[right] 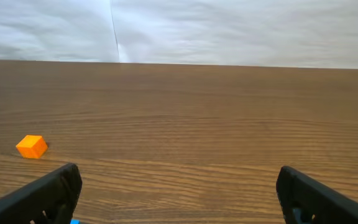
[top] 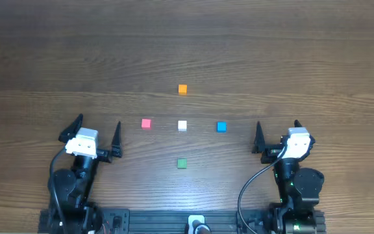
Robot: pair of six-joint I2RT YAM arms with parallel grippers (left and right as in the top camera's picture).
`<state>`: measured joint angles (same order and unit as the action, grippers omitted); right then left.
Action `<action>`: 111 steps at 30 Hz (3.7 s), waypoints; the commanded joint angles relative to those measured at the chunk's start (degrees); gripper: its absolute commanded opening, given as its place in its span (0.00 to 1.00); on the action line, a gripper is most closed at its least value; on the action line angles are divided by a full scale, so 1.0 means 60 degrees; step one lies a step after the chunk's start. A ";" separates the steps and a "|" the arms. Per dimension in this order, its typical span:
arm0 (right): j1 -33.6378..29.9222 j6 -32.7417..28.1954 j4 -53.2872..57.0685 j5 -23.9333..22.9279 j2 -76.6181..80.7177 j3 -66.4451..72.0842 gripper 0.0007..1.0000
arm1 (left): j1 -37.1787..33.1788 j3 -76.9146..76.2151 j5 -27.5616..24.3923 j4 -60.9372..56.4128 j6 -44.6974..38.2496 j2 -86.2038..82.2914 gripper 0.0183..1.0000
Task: Stack Cubes
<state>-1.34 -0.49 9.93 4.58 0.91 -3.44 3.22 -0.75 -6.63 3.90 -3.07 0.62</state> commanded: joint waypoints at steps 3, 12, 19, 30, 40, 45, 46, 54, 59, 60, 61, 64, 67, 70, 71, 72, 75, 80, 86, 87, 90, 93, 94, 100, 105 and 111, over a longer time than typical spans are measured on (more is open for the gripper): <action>0.0044 -0.0069 -0.0047 -0.0058 -0.0095 0.0102 0.99 | 0.0033 0.0066 0.0117 -0.0015 -0.0135 -0.0040 1.00; 0.0044 -0.0069 -0.0047 -0.0058 -0.0095 0.0102 0.99 | 0.0033 0.0066 0.0117 -0.0015 -0.0138 -0.0040 1.00; 0.0044 -0.0069 -0.0047 -0.0058 -0.0095 0.0102 0.99 | 0.0033 0.0066 0.0113 -0.0015 -0.0135 -0.0040 1.00; 0.0044 -0.0069 -0.0047 -0.0058 -0.0095 0.0102 0.99 | 0.0033 0.0066 0.0117 -0.0011 -0.0135 -0.0040 1.00; 0.0044 -0.0069 -0.0047 -0.0058 -0.0095 0.0102 0.99 | 0.0047 -0.0095 -0.0499 -0.0557 0.0612 0.0634 1.00; 0.0044 -0.0069 -0.0047 -0.0058 -0.0095 0.0102 0.99 | 0.0138 -0.1559 -0.1188 -0.0444 0.1439 0.3202 1.00; 0.0044 -0.0069 -0.0047 -0.0058 -0.0095 0.0102 0.99 | 0.0178 -0.2033 -0.1366 -0.0288 0.1647 0.3861 1.00; 0.0044 -0.0069 -0.0047 -0.0058 -0.0095 0.0102 0.99 | 0.0998 -0.6714 -0.1461 0.3177 0.2827 0.9803 1.00; 0.0044 -0.0069 -0.0047 -0.0058 -0.0095 0.0102 0.99 | 0.1625 -0.8550 -0.0772 0.4896 0.3351 1.2131 1.00; 0.0044 -0.0069 -0.0047 -0.0058 -0.0095 0.0102 0.99 | 0.1770 -0.8797 -0.0685 0.5085 0.3351 1.2477 1.00; 0.0044 -0.0069 -0.0047 -0.0058 -0.0095 0.0102 0.99 | 0.1934 -0.9052 -0.0572 0.5289 0.3351 1.2874 1.00; 0.0044 -0.0069 -0.0047 -0.0058 -0.0095 0.0102 0.99 | 0.2342 -0.9544 -0.0036 0.5723 0.3676 1.3810 1.00; 0.0044 -0.0069 -0.0047 -0.0058 -0.0095 0.0102 0.99 | 0.2572 -0.9643 0.0160 0.5825 0.3945 1.4528 0.98; 0.0044 -0.0069 -0.0047 -0.0058 -0.0095 0.0102 0.99 | 0.2827 -0.9643 0.0386 0.5821 0.4218 1.5212 0.97; 0.0044 -0.0069 -0.0047 -0.0058 -0.0095 0.0102 0.99 | 0.2896 -0.9643 0.0521 0.5821 0.4339 1.5365 0.97; 0.0044 -0.0069 -0.0047 -0.0058 -0.0095 0.0102 0.99 | 0.2994 -0.9643 0.0634 0.5818 0.4379 1.5533 0.98; 0.0044 -0.0069 -0.0047 -0.0058 -0.0095 0.0102 0.99 | 0.3308 -0.9643 0.0947 0.5737 0.4382 1.6003 0.98; 0.0044 -0.0069 -0.0047 -0.0058 -0.0095 0.0102 0.99 | 0.3683 -0.9643 0.1402 0.5701 0.4597 1.6615 0.97; 0.0044 -0.0069 -0.0047 -0.0058 -0.0095 0.0102 0.99 | 0.3716 -0.9643 0.1413 0.5683 0.4597 1.6892 0.90; 0.0044 -0.0069 -0.0047 -0.0058 -0.0095 0.0102 0.99 | 0.3716 -0.9643 0.1421 0.5683 0.4597 1.6892 0.88; 0.0044 -0.0069 -0.0047 -0.0058 -0.0095 0.0102 0.99 | 0.3716 -0.9643 0.1483 0.5683 0.4601 1.6899 0.76; 0.0044 -0.0069 -0.0047 -0.0058 -0.0095 0.0102 0.99 | 0.3716 -0.9632 0.1494 0.5683 0.4597 1.6899 0.64; 0.0044 -0.0069 -0.0047 -0.0058 -0.0095 0.0102 0.99 | 0.3716 -0.9624 0.1519 0.5686 0.4597 1.6899 0.60; 0.0044 -0.0069 -0.0047 -0.0058 -0.0095 0.0102 0.99 | 0.3716 -0.9624 0.1661 0.5748 0.4597 1.6903 0.52; 0.0044 -0.0069 -0.0047 -0.0058 -0.0095 0.0102 0.99 | 0.3716 -0.9624 0.1661 0.5752 0.4601 1.6903 0.48; 0.0044 -0.0069 -0.0047 -0.0058 -0.0095 0.0106 0.99 | 0.3716 -0.9624 0.1657 0.5752 0.4601 1.6917 0.39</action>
<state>-1.34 -0.49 9.80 4.38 0.73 -3.33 25.45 -57.67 2.44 38.35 24.29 101.27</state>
